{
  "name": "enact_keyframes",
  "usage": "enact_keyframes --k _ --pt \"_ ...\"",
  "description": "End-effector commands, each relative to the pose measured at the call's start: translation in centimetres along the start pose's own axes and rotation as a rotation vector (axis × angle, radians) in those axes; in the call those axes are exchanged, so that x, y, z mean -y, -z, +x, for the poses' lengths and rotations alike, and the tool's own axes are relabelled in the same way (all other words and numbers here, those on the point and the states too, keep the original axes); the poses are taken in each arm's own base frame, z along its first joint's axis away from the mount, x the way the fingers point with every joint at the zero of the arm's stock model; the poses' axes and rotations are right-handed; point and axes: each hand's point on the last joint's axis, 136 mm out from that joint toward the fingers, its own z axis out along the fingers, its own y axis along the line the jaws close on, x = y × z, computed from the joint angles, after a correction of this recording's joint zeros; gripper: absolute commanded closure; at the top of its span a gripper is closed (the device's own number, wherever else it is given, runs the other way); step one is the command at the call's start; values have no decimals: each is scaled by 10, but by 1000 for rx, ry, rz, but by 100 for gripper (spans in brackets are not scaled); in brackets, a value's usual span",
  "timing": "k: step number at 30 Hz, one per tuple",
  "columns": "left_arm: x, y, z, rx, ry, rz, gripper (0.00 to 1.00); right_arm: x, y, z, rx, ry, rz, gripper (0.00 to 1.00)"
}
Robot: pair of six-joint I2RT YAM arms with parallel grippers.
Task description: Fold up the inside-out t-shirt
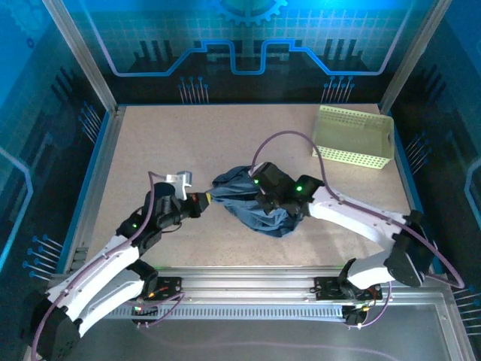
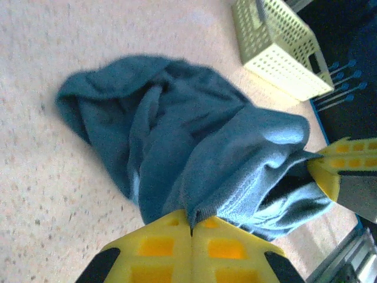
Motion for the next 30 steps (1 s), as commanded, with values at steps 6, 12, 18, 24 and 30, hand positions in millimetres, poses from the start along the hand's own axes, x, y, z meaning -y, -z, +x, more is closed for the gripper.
enact_keyframes --k 6,12,18,24,30 --pt "128 98 -189 401 -224 52 100 49 196 -145 537 -86 5 100" --pt "217 178 -227 549 -300 350 100 65 298 -187 856 -150 -72 100" --pt "77 26 -144 141 -186 -87 100 47 138 -154 490 -175 -59 100" --pt "70 15 -170 77 -165 -184 100 59 92 -170 378 -273 -149 100" --pt "193 123 -252 404 -292 152 100 67 233 -225 724 -216 -206 100"
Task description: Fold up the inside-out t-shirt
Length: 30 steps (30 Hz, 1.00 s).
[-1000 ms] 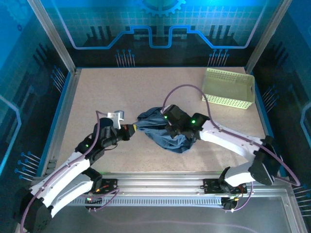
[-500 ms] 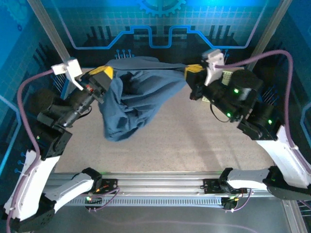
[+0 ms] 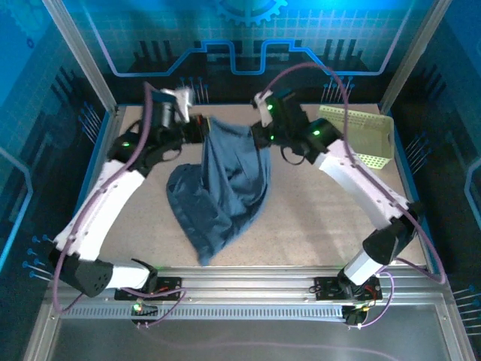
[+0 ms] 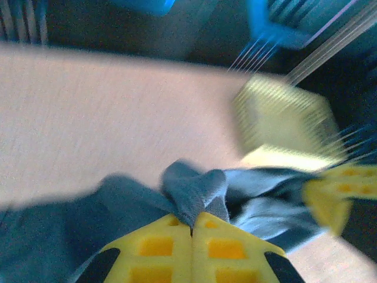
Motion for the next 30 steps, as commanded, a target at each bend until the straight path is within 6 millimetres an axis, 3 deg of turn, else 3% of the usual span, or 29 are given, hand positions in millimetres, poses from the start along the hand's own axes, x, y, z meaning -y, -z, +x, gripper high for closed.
enact_keyframes --k 1,3,5,9,10,12,14,18,21,23,27,30 --pt "66 113 -71 341 -79 257 100 -21 137 -88 387 10 -120 100" --pt "68 124 -67 389 -74 303 100 -16 153 -87 428 -1 -111 100" --pt "56 103 -48 336 -71 278 100 -13 152 -78 434 4 -102 100" --pt "7 27 1 109 -28 82 100 -1 99 -47 300 -11 -63 100" --pt "-1 16 10 54 -12 47 100 2 85 -41 254 -16 -59 100" --pt "4 6 17 -10 -7 75 100 7 75 -39 224 -22 -44 100" --pt "21 16 11 7 -6 155 100 5 84 -46 249 -23 -67 100" --pt "54 67 -2 115 -41 330 100 -10 128 -60 338 4 -159 100" --pt "72 103 5 171 -59 467 100 -17 155 -57 371 9 -211 100" --pt "72 113 17 179 -47 503 100 -19 160 -50 367 2 -226 100" --pt "49 100 55 134 16 476 100 -16 134 -29 293 -18 -217 100" --pt "4 66 91 65 85 297 100 -10 93 -15 227 -22 -173 100"
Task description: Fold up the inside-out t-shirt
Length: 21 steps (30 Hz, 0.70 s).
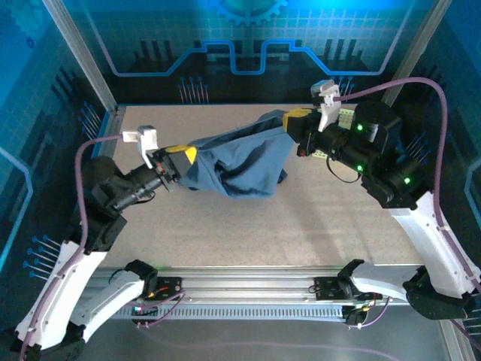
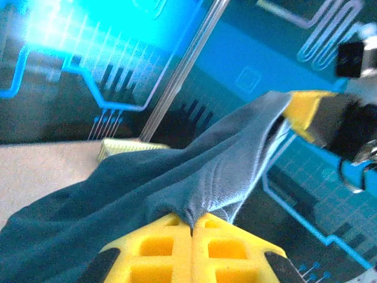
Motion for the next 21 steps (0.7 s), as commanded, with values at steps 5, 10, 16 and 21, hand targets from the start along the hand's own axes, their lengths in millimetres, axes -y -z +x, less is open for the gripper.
enact_keyframes --k 5,10,16,21 --pt "-160 -14 114 -250 179 -595 100 48 -135 110 -337 -26 100 100" --pt "-217 -17 170 -475 243 -840 100 91 -221 182 -560 8 199 100" --pt "-241 -12 198 -616 259 -950 93 120 -234 197 -633 61 340 52" --pt "-247 6 176 -578 159 -1048 45 86 -177 199 -609 92 300 42"
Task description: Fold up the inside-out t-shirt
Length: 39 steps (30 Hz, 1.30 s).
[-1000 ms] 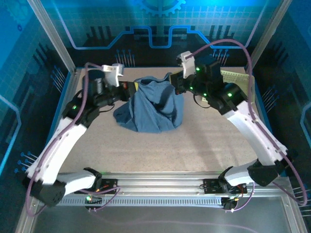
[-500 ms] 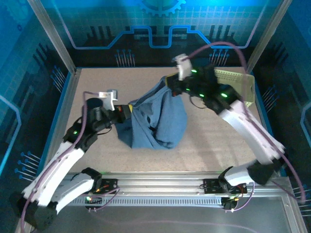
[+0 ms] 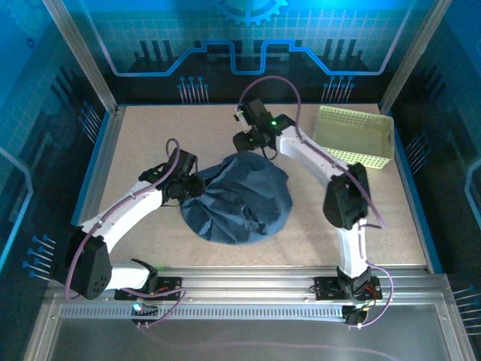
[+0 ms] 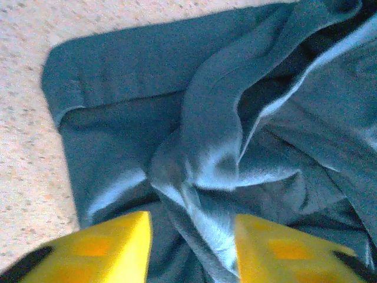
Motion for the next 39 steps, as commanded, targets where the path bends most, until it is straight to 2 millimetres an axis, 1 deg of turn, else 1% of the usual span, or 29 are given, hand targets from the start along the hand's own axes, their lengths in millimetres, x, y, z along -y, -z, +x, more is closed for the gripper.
enact_keyframes --k 1,3,5,8,9,11,15,17,19,20,21,22,23,25,28,30,32,34,35,37,39 --pt "-16 26 -24 95 -30 -94 41 -14 67 10 91 24 -16 42" --pt "-11 34 -33 126 -50 -86 34 -29 70 44 62 20 -52 42" --pt "2 37 -42 148 -76 -50 32 -39 67 79 20 3 -66 41" --pt "32 40 -54 179 -157 5 28 -44 63 127 -24 -36 -49 40" --pt "44 36 -55 175 -195 26 26 -46 62 140 -32 -55 -48 40" --pt "63 25 -56 144 -258 43 25 -50 63 159 -46 -72 -49 39" --pt "86 -8 -53 55 -363 30 21 -42 65 191 -89 -110 13 34" --pt "92 -26 -51 21 -403 10 21 -41 63 204 -111 -122 10 31" --pt "92 -42 -52 2 -416 -24 21 -43 59 215 -138 -133 0 30" --pt "89 -52 -55 2 -424 -59 21 -45 56 219 -148 -142 -13 30" --pt "85 -59 -58 2 -428 -99 20 -50 55 219 -147 -153 -35 30" --pt "82 -66 -58 -7 -431 -122 19 -52 50 230 -169 -159 -48 30" --pt "83 -74 -57 -22 -440 -131 18 -58 47 233 -176 -164 -79 30" --pt "83 -88 -52 -53 -446 -136 18 -62 39 240 -203 -175 -86 29" --pt "73 -104 -41 -101 -416 -159 20 -49 23 254 -278 -187 -8 30" --pt "61 -111 -29 -138 -377 -175 25 -31 11 261 -322 -230 47 31" --pt "50 -114 -16 -165 -329 -168 29 -14 -1 262 -346 -288 60 34" --pt "39 -112 0 -190 -288 -165 31 0 -10 257 -344 -312 62 35" --pt "34 -110 10 -206 -269 -158 33 6 -13 241 -320 -307 63 36" --pt "26 -101 29 -231 -208 -142 37 22 -19 225 -299 -278 110 36" --pt "26 -86 53 -252 -140 -95 39 43 -24 209 -283 -266 167 36"
